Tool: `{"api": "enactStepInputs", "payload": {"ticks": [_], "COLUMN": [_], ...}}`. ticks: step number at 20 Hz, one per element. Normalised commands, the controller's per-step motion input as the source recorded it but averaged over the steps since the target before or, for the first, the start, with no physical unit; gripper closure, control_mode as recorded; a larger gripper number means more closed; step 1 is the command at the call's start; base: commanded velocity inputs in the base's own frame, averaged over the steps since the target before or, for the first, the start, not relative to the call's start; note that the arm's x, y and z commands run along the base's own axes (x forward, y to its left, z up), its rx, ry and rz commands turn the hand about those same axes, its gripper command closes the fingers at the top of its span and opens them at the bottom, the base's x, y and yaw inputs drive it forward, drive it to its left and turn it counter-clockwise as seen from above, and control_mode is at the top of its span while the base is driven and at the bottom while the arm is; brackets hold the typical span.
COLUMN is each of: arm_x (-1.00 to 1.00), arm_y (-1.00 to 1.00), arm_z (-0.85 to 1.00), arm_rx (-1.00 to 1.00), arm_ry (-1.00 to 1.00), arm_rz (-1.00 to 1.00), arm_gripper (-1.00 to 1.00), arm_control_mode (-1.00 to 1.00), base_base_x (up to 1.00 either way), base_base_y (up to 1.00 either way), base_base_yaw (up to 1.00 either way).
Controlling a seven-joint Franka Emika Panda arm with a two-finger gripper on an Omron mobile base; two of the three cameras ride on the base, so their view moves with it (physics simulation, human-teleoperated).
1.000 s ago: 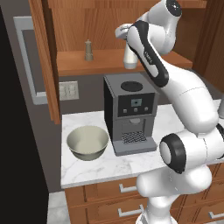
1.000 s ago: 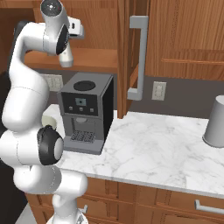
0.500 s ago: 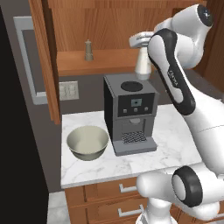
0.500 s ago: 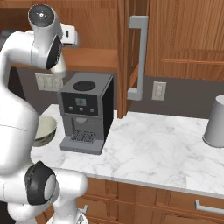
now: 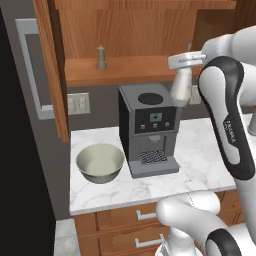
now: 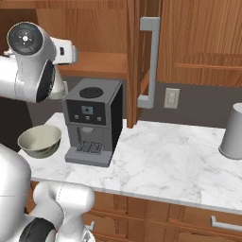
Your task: Retrieve the bottle and the shaker from the cabinet and place them next to the mixing bowl on the counter. Then add garlic from the fridge to the mixing bowl.
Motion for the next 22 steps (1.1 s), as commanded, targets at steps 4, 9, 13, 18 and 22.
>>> {"api": "enactStepInputs", "payload": {"ticks": [4,9,13,18,22], "arm_x": [-0.75,-0.64,-0.49,-0.3,-0.14], "arm_y": [0.0,0.0,0.03,0.19,0.34], "arm_z": [-0.09,-0.21,-0.29,-0.21,-0.13], "arm_rx": [0.02,0.03,0.01,0.0,0.0], "arm_ry": [-0.09,-0.09,-0.06,0.0,0.0], "arm_rz": [0.0,0.0,0.0,-0.03,-0.14], "arm_gripper": [1.0,1.0,1.0,1.0,1.0], "arm_control_mode": [-1.0,-1.0,-1.0,-1.0,-1.0], "base_base_x": [0.0,0.0,0.0,0.0,0.0], "base_base_y": [0.0,0.0,0.0,0.0,0.0], "base_base_yaw": [0.0,0.0,0.0,0.0,0.0]}}
